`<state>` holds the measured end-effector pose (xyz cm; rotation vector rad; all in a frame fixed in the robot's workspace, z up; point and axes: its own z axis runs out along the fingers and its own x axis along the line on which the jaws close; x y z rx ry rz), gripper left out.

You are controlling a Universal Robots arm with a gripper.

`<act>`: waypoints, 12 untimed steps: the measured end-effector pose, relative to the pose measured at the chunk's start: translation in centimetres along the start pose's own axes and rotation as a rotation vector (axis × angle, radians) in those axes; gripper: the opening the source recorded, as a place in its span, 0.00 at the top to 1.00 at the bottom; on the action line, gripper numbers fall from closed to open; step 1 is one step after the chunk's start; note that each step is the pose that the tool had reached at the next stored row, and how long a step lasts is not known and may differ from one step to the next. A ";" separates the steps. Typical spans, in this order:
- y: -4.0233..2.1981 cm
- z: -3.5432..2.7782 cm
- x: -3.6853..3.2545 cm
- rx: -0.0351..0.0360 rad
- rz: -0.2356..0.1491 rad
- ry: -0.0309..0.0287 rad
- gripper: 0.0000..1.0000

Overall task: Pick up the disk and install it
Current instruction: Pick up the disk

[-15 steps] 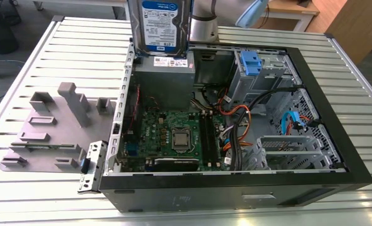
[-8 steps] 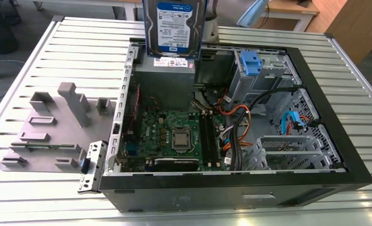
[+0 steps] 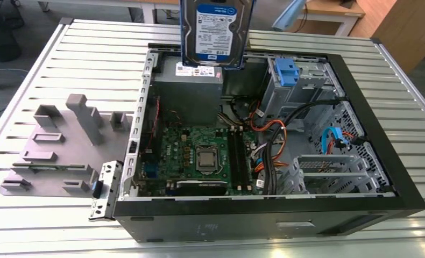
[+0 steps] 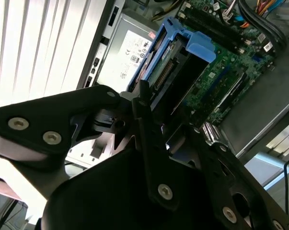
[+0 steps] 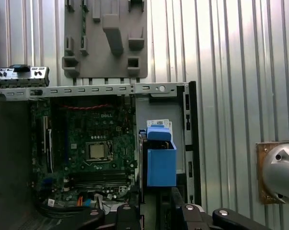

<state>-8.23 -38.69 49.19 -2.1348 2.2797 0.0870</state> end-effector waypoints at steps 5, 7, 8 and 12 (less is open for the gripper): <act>-1.54 0.03 -0.10 0.0000 0.000 0.0000 0.65; -2.13 0.04 -0.14 0.0000 0.000 0.0000 0.65; -2.41 0.04 -0.16 0.0000 0.000 0.0000 0.65; -3.41 0.06 -0.22 0.0000 0.000 0.0000 0.65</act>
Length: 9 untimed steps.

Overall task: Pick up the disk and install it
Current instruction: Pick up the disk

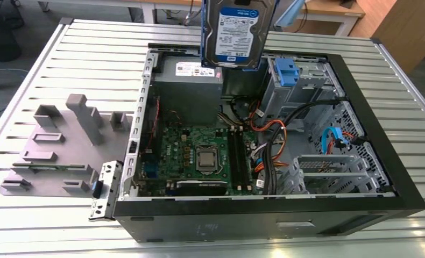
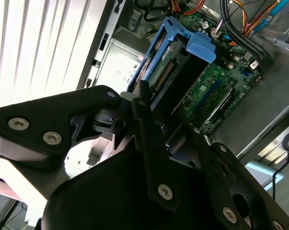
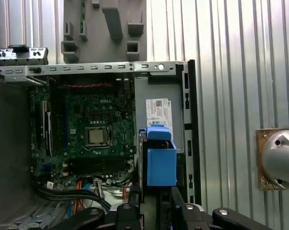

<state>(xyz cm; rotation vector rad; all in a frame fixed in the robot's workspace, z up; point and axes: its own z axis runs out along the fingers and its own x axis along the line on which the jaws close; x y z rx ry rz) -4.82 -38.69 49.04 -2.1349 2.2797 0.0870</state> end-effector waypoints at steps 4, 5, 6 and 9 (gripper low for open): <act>-0.30 0.01 -0.02 0.0000 0.000 0.0000 0.65; -0.30 0.01 -0.02 0.0000 0.000 0.0000 0.65; -0.31 0.01 -0.02 0.0000 0.000 0.0000 0.65; -0.32 0.01 -0.02 0.0000 0.000 -0.0001 0.65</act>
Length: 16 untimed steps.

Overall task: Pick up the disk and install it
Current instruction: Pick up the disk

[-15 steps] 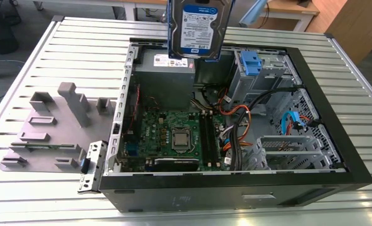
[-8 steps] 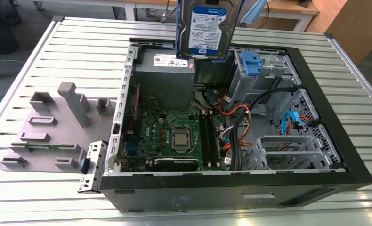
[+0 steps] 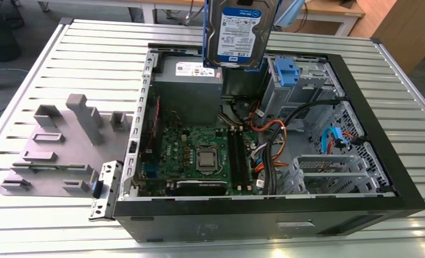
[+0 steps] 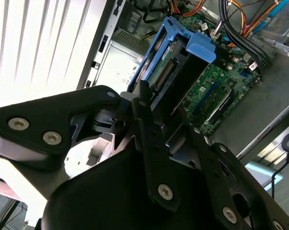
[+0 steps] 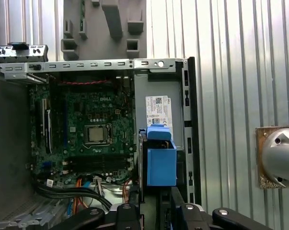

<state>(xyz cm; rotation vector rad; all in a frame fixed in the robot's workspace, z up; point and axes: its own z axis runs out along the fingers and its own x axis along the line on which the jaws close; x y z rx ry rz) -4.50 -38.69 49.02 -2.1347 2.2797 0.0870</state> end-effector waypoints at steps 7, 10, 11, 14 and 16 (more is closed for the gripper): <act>-0.03 -0.03 0.44 0.0000 0.000 0.0001 0.65; -0.05 -0.04 0.74 0.0000 0.000 0.0002 0.65; -0.05 -0.05 0.84 0.0000 0.000 0.0002 0.65; -0.08 -0.06 1.22 0.0000 0.000 0.0001 0.65; -0.10 -0.08 1.50 0.0000 0.000 0.0002 0.65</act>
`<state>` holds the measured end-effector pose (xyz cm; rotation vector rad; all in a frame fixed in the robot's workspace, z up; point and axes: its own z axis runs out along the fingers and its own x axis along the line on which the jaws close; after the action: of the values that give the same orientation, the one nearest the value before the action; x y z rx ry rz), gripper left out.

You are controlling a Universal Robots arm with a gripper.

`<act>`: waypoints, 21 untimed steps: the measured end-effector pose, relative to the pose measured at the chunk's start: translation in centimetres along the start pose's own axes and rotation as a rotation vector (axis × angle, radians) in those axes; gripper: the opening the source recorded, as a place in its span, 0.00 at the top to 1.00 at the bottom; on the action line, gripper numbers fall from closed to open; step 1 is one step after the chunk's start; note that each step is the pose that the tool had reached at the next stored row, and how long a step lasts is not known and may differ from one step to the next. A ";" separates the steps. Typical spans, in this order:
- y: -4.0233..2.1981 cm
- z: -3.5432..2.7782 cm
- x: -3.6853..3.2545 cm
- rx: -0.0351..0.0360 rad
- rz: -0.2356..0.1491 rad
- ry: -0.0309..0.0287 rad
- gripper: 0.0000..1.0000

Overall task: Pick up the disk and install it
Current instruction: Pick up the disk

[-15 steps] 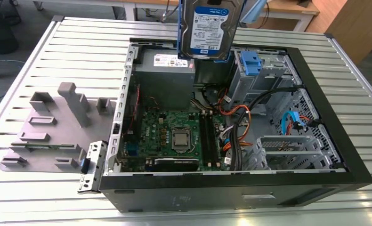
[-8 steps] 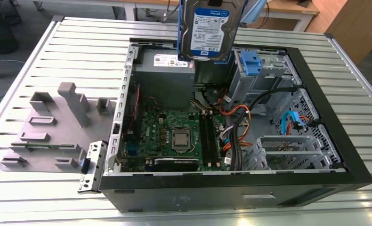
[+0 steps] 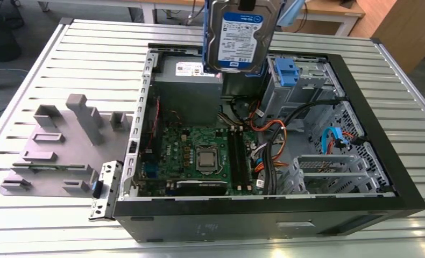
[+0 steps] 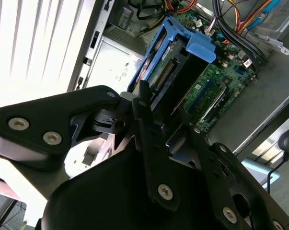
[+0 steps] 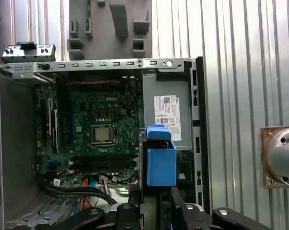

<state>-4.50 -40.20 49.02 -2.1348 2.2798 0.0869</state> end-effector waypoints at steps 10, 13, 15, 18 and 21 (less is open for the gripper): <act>-0.11 -0.10 1.71 0.0000 0.000 0.0002 0.65; -0.15 -0.12 2.28 0.0000 0.000 0.0000 0.65; -0.18 -0.14 2.68 0.0001 0.000 0.0000 0.65; -0.21 -0.17 3.27 0.0000 0.000 0.0001 0.65; -0.26 -0.21 3.99 0.0000 0.000 0.0000 0.65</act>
<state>-4.50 -44.20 49.02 -2.1348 2.2797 0.0868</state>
